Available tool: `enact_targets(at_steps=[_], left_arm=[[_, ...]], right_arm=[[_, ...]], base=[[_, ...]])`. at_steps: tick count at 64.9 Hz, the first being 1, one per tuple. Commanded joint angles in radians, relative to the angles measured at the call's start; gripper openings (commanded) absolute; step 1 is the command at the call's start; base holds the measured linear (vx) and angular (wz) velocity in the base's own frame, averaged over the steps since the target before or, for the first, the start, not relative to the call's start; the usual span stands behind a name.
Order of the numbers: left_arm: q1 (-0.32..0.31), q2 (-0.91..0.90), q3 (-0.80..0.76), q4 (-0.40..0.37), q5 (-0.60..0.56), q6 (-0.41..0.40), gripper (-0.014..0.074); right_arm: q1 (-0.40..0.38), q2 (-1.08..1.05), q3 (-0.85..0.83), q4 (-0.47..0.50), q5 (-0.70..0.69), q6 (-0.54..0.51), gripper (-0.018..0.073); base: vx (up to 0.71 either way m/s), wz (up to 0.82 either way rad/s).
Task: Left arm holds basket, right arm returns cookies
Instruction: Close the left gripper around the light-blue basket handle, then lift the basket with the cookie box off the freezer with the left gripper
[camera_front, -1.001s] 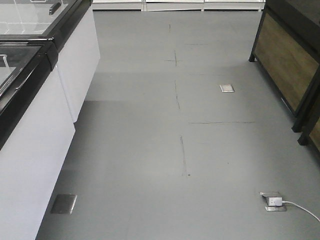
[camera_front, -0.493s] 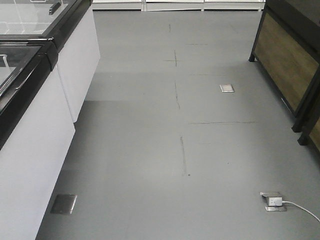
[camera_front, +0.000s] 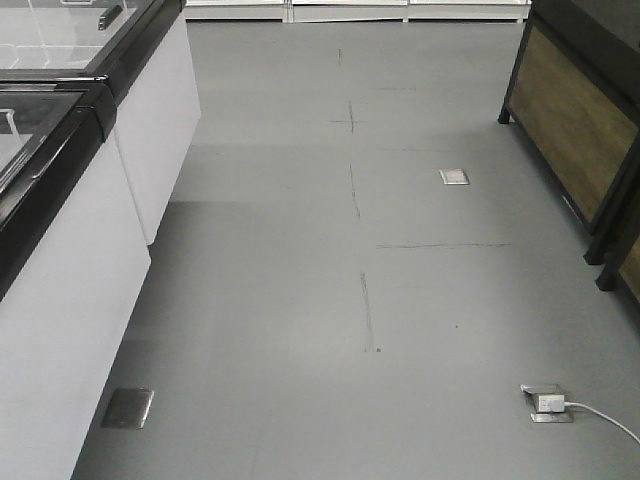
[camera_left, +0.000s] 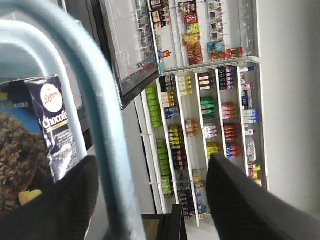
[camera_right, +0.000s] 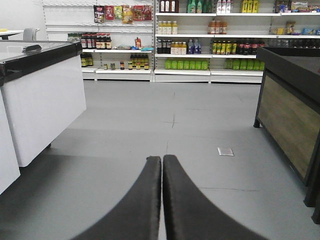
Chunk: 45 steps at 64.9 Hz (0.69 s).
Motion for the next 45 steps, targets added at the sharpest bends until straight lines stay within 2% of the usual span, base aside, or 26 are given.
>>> enact_targets(at_steps=[1,12,22,31,45], left_arm=[[-0.005,-0.04,-0.03,-0.114,0.015,0.042,0.03],[-0.005,-0.042,-0.03,-0.162,0.056,0.084,-0.0009],[-0.016,-0.044,-0.044,-0.162,0.07,0.067,-0.0008],[-0.033,-0.043,-0.117,-0.162,0.082,0.057,-0.0008],[-0.117,-0.042,-0.287,-0.162,0.095,0.062,-0.0008]], right_arm=[[-0.003,-0.009,0.002,-0.004,-0.073,0.0,-0.0008],[-0.003,-0.009,0.002,-0.004,-0.073,0.0,-0.0008],[-0.003,-0.009,0.002,-0.004,-0.073,0.0,-0.0008],[-0.003,-0.009,0.002,-0.004,-0.073,0.0,-0.0008],[-0.003,-0.009,0.002,-0.004,-0.073,0.0,-0.0008]], base=[[0.0,0.0],[0.0,0.0],[0.0,0.0],[0.0,0.0],[0.0,0.0]])
